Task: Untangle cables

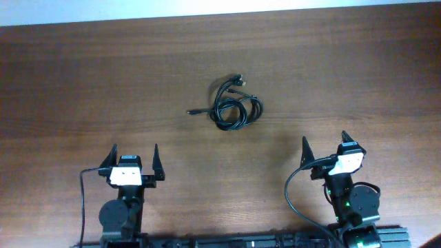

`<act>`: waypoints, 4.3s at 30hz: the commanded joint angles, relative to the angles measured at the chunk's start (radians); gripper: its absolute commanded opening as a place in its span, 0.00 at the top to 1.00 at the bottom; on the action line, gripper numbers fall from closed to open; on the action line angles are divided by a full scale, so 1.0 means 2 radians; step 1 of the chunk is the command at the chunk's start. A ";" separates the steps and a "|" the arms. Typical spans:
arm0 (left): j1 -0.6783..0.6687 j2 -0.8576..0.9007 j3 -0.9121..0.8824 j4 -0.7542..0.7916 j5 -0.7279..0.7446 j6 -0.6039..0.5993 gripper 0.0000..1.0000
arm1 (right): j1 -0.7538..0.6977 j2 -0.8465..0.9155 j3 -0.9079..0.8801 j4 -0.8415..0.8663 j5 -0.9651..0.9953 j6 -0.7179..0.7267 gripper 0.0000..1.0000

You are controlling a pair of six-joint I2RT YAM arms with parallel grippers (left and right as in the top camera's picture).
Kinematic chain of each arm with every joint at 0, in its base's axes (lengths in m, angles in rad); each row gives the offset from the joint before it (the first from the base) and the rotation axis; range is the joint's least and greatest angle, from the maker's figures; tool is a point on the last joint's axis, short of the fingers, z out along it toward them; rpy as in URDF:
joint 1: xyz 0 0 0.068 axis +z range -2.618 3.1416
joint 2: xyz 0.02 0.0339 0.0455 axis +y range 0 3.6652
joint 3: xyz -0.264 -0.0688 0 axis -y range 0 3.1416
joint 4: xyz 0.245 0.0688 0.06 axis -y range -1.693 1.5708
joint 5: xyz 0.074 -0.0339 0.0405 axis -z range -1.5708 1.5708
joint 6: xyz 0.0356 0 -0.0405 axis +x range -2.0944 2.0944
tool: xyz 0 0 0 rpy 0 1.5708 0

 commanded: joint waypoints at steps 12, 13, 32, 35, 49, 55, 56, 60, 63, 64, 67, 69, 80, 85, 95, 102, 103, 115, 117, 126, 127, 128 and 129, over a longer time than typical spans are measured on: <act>0.003 -0.002 -0.001 -0.004 0.008 0.008 0.01 | 0.003 -0.005 -0.002 -0.004 0.005 0.002 0.01; 0.003 -0.002 -0.001 -0.004 0.008 0.008 0.01 | 0.003 -0.005 -0.002 -0.004 0.005 0.002 0.01; 0.003 -0.003 -0.001 -0.004 0.008 0.008 0.01 | 0.003 -0.005 -0.002 -0.004 0.005 0.002 0.01; 0.003 -0.003 -0.001 -0.003 0.008 0.008 0.01 | 0.003 -0.005 -0.002 -0.004 0.005 0.002 0.01; 0.003 -0.003 -0.001 -0.002 0.008 0.008 0.01 | 0.003 -0.005 -0.002 -0.004 0.005 0.002 0.01; 0.003 0.003 0.013 -0.012 0.009 -0.005 0.01 | 0.003 -0.005 -0.002 -0.004 0.005 0.002 0.01; 0.003 0.009 0.019 -0.017 0.009 -0.005 0.01 | 0.003 -0.005 -0.002 -0.004 0.005 0.002 0.01; 0.003 0.037 0.040 -0.022 0.009 -0.005 0.01 | 0.003 -0.005 -0.002 -0.004 0.005 0.002 0.01; 0.003 0.069 0.060 -0.023 0.009 -0.005 0.01 | 0.003 -0.005 -0.002 -0.004 0.005 0.002 0.01; 0.003 0.080 0.067 -0.023 0.009 -0.005 0.01 | 0.003 -0.005 -0.002 -0.004 0.005 0.002 0.01; 0.003 0.125 0.096 -0.030 0.009 -0.005 0.01 | 0.003 -0.005 -0.002 -0.004 0.005 0.002 0.01; 0.003 0.154 0.117 -0.039 0.010 -0.005 0.01 | 0.003 -0.005 -0.002 -0.004 0.005 0.002 0.01; 0.003 0.361 0.276 -0.154 0.010 -0.005 0.01 | 0.004 -0.005 -0.002 -0.004 0.005 0.002 0.01; 0.003 0.433 0.323 -0.225 0.033 -0.005 0.01 | 0.003 -0.005 -0.002 -0.004 0.005 0.002 0.01; 0.003 0.448 0.328 -0.238 0.109 -0.005 0.01 | 0.003 -0.005 -0.002 -0.004 0.005 0.002 0.02; 0.003 0.458 0.357 -0.178 0.127 -0.050 0.07 | 0.003 -0.005 -0.002 -0.004 0.005 0.002 0.02; 0.002 0.468 0.368 -0.176 0.128 -0.047 0.07 | 0.003 -0.005 -0.002 -0.004 0.005 0.002 0.01; -0.102 0.650 0.501 -0.169 0.057 -0.003 0.03 | 0.003 -0.005 -0.002 -0.004 0.005 0.002 0.01; -0.117 0.682 0.502 -0.147 0.058 -0.003 0.00 | 0.003 -0.005 -0.002 -0.004 0.005 0.002 0.01; -0.137 0.742 0.502 -0.134 0.065 -0.003 0.01 | 0.003 -0.005 -0.002 -0.004 0.005 0.002 0.01; -0.137 0.743 0.502 -0.134 0.065 -0.003 0.01 | 0.003 -0.005 -0.002 -0.004 0.005 0.002 0.01; -0.137 0.743 0.502 -0.134 0.065 -0.003 0.01 | 0.003 -0.005 -0.002 -0.004 0.005 0.002 0.01; -0.137 0.743 0.502 -0.134 0.065 -0.003 0.01 | 0.003 -0.005 -0.002 -0.004 0.005 0.002 0.01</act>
